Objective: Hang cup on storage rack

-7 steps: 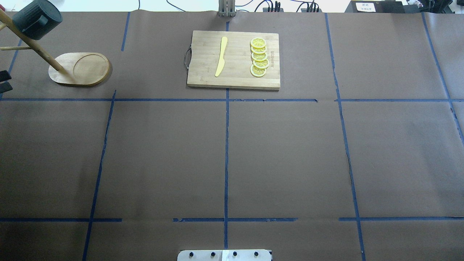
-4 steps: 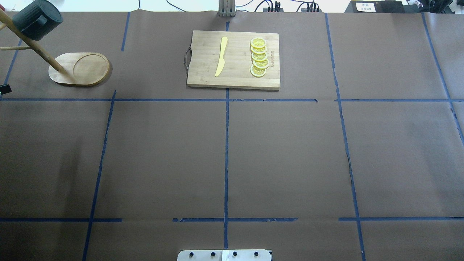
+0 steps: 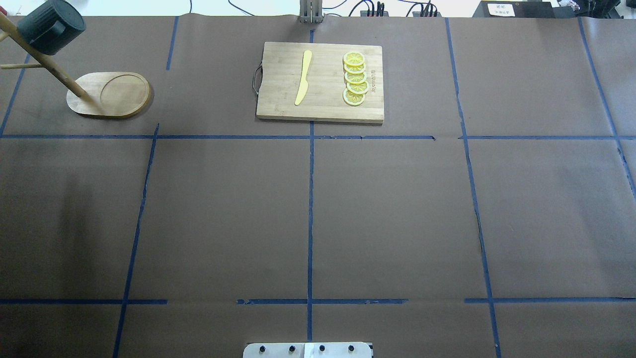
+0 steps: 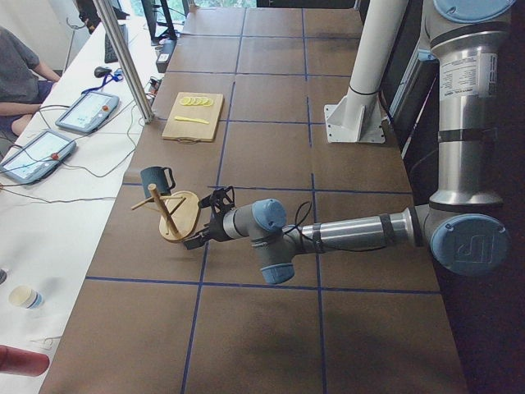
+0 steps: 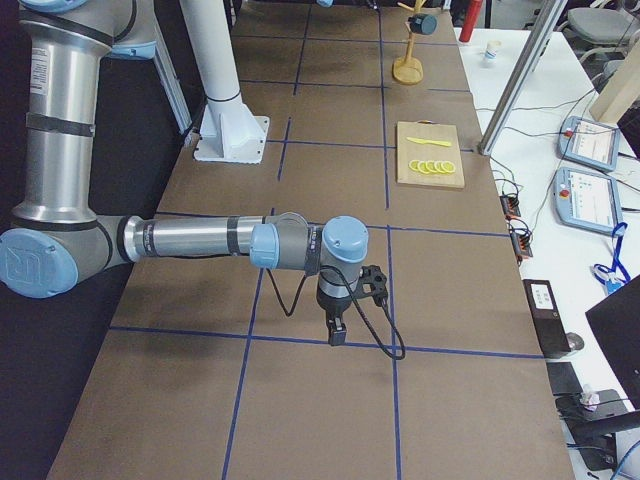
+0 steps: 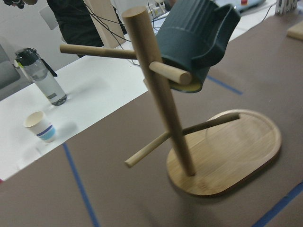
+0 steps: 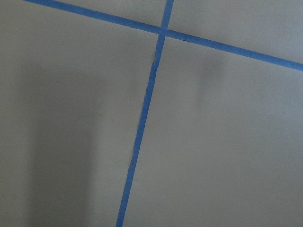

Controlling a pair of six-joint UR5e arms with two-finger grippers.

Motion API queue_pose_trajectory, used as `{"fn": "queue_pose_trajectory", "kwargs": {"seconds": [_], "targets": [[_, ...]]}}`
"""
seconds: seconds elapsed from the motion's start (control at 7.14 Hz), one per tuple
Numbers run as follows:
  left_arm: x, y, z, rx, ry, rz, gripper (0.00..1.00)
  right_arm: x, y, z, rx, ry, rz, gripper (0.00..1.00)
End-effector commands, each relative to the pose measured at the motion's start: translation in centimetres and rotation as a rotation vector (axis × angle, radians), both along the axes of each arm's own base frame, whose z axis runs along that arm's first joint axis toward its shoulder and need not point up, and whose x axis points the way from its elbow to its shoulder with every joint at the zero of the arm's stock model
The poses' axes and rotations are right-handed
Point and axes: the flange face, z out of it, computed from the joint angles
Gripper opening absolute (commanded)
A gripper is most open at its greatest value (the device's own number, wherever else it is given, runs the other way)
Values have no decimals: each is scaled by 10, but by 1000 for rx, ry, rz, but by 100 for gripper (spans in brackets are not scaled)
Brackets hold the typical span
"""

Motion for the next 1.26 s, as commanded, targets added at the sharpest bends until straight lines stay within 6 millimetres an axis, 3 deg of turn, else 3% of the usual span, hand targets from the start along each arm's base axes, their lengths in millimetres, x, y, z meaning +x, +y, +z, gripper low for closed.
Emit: {"fn": "queue_pose_trajectory", "kwargs": {"seconds": [0.0, 0.28, 0.42, 0.56, 0.7, 0.98, 1.12], "targets": [[-42, -18, -2, -49, -487, -43, 100, 0, 0, 0, -1, 0, 1, 100], [-78, -21, 9, -128, -847, -22, 100, -1, 0, 0, 0, 0, -1, 100], [-91, -19, 18, -190, -935, 19, 100, 0, 0, 0, 0, 0, 1, 100], [-123, -15, 25, -302, -927, -5, 100, 0, 0, 0, 0, 0, 1, 100], [-138, -7, 36, -372, -841, -9, 100, 0, 0, 0, 1, 0, -1, 100], [-152, 17, 69, -717, -379, -53, 100, 0, 0, 0, 1, 0, -1, 100], [-133, 27, 77, -909, -35, -140, 100, 0, 0, 0, 1, 0, -1, 100]]}}
